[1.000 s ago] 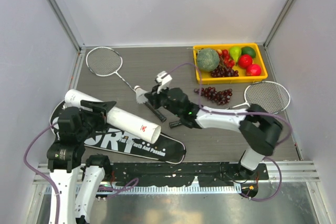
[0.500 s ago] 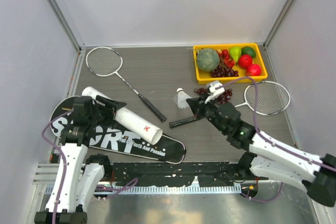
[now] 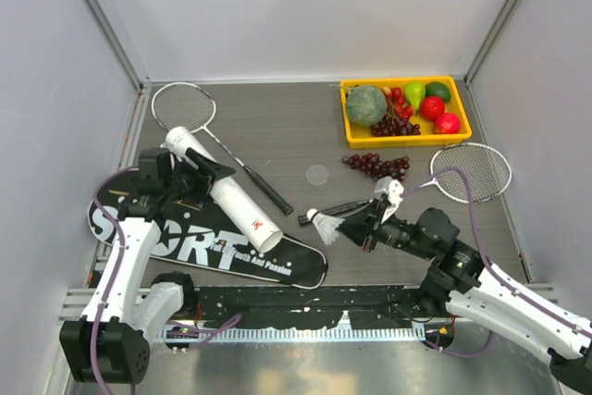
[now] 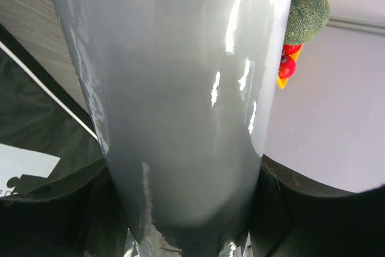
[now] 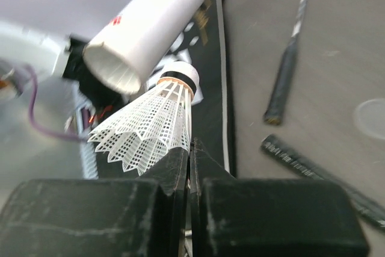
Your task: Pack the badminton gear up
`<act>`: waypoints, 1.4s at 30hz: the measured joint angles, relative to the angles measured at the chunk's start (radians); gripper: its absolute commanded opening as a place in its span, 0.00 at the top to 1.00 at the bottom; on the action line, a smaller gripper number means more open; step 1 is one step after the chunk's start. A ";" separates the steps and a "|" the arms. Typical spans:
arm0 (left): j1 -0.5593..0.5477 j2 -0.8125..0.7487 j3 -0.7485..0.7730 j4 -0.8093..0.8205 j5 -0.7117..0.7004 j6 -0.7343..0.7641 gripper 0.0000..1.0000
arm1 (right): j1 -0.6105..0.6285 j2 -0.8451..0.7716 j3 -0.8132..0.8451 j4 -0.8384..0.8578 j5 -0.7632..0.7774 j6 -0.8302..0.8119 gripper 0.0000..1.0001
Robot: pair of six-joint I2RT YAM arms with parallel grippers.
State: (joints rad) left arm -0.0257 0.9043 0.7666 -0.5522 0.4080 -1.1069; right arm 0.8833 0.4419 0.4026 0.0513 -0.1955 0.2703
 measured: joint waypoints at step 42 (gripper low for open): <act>0.015 -0.330 -0.235 0.121 -0.046 -0.230 0.99 | 0.362 0.502 0.097 0.301 0.231 0.036 0.95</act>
State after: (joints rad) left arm -0.0109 0.5747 0.5312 -0.4313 0.3622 -1.3365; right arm 1.2453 0.9436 0.4992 0.3523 0.0357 0.3061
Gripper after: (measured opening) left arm 0.667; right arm 0.060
